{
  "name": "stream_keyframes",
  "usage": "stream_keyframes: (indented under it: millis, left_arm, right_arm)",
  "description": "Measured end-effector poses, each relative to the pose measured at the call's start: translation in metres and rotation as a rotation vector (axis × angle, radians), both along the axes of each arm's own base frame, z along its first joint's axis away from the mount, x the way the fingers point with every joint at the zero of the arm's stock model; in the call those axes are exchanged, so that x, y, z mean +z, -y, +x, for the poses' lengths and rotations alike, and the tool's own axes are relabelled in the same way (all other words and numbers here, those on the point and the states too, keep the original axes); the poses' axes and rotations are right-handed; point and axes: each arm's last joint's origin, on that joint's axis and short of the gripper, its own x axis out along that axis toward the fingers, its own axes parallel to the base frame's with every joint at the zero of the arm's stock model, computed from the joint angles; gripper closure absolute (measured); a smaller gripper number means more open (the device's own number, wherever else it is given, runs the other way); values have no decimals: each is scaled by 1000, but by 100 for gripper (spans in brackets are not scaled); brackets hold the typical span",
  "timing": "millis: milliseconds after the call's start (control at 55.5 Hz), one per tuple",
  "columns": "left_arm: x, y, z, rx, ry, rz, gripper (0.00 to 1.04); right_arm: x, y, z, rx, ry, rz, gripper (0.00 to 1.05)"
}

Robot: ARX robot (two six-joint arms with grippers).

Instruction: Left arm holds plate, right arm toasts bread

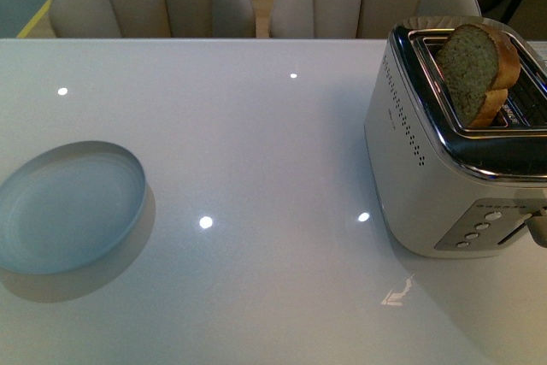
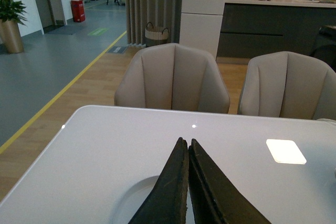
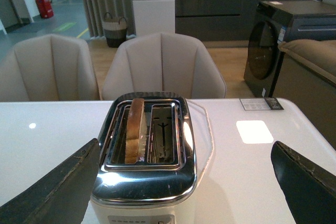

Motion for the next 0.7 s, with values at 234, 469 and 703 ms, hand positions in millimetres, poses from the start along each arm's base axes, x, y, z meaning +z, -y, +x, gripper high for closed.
stream_keyframes:
  millis: [234, 469, 703]
  left_arm:
    - [0, 0, 0, 0, 0, 0, 95]
    - [0, 0, 0, 0, 0, 0, 51]
    - [0, 0, 0, 0, 0, 2, 6]
  right_arm:
    - [0, 0, 0, 0, 0, 0, 9]
    - [0, 0, 0, 0, 0, 0, 9]
    - [0, 0, 0, 0, 0, 0, 9]
